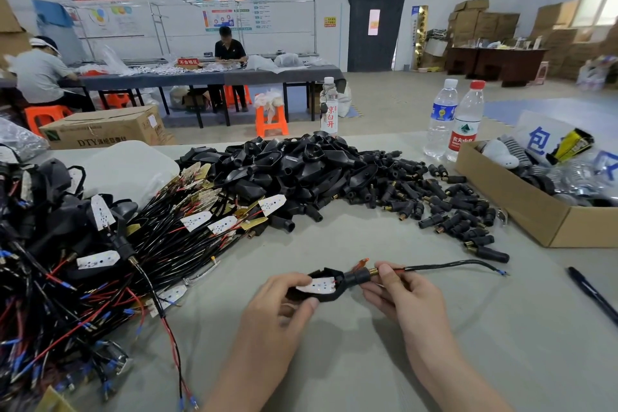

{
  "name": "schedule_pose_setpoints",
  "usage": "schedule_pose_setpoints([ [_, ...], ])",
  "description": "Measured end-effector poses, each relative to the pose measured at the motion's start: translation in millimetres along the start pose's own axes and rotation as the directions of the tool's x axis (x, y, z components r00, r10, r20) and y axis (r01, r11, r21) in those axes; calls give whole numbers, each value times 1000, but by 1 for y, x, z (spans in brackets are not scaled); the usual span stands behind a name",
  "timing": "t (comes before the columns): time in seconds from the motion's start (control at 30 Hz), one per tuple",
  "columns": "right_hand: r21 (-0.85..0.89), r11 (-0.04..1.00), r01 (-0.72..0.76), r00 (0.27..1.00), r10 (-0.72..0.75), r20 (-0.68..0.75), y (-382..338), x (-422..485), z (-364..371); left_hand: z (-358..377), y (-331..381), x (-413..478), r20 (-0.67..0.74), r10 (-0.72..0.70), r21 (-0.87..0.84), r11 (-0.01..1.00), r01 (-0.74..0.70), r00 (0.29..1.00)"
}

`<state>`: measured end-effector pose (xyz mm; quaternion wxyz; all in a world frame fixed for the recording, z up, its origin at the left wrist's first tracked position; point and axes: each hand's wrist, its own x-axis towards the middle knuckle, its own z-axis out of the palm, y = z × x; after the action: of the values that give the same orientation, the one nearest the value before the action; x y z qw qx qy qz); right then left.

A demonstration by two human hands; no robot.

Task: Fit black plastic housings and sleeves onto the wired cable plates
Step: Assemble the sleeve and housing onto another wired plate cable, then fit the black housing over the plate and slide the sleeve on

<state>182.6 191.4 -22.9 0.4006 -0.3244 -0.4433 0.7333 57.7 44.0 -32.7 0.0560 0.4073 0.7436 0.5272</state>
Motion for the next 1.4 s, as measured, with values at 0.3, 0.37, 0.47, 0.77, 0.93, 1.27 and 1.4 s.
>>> schedule_pose_setpoints([
  [0.3,30,997,-72,971,63,232,5,-19,14,12,14,8,181,-476,-777,468,422,861],
  [0.37,11,996,-84,953,77,293,6,-26,22,16,19,5,223,-449,-762,473,442,865],
  [0.47,-45,997,-69,936,81,342,8,-36,35,16,23,4,167,-439,-753,521,401,883],
  [0.77,-34,998,-54,917,63,393,10,-73,84,-29,32,3,-151,-319,-660,737,145,936],
  [0.93,-69,996,-59,884,84,459,8,-90,127,-92,42,15,-280,-199,-567,824,6,939],
  [1.27,-247,969,23,620,180,763,-3,-135,195,-249,63,65,-436,-162,-293,956,30,885],
  [1.4,-224,974,28,606,161,779,-8,-132,203,-326,68,100,-528,-147,26,982,189,837],
])
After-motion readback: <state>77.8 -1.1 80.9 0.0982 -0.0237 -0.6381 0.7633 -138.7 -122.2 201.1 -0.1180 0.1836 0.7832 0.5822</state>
